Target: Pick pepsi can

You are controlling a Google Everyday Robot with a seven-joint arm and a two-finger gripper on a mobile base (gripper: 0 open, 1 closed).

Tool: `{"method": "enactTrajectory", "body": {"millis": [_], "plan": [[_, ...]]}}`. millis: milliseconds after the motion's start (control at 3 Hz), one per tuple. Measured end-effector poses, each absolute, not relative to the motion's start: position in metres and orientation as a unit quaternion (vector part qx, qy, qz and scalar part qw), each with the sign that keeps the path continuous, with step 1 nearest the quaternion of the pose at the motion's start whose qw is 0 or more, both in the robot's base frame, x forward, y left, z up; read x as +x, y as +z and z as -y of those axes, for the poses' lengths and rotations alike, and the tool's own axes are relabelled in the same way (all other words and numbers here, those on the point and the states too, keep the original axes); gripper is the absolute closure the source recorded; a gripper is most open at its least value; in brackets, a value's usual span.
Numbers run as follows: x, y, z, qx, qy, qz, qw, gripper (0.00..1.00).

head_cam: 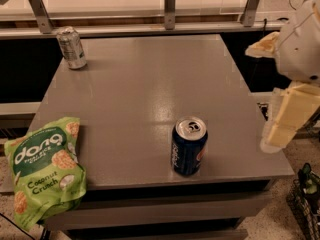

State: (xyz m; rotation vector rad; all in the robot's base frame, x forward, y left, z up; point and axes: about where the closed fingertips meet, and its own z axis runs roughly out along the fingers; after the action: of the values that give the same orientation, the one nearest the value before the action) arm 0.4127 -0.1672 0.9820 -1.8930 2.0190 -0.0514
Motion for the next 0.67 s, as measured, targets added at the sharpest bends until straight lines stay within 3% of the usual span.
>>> {"method": "enactTrajectory", "body": {"millis": [667], "plan": [[0.377, 0.97, 0.086, -0.761, 0.045, -0.616, 0.197, 0.0]]}}
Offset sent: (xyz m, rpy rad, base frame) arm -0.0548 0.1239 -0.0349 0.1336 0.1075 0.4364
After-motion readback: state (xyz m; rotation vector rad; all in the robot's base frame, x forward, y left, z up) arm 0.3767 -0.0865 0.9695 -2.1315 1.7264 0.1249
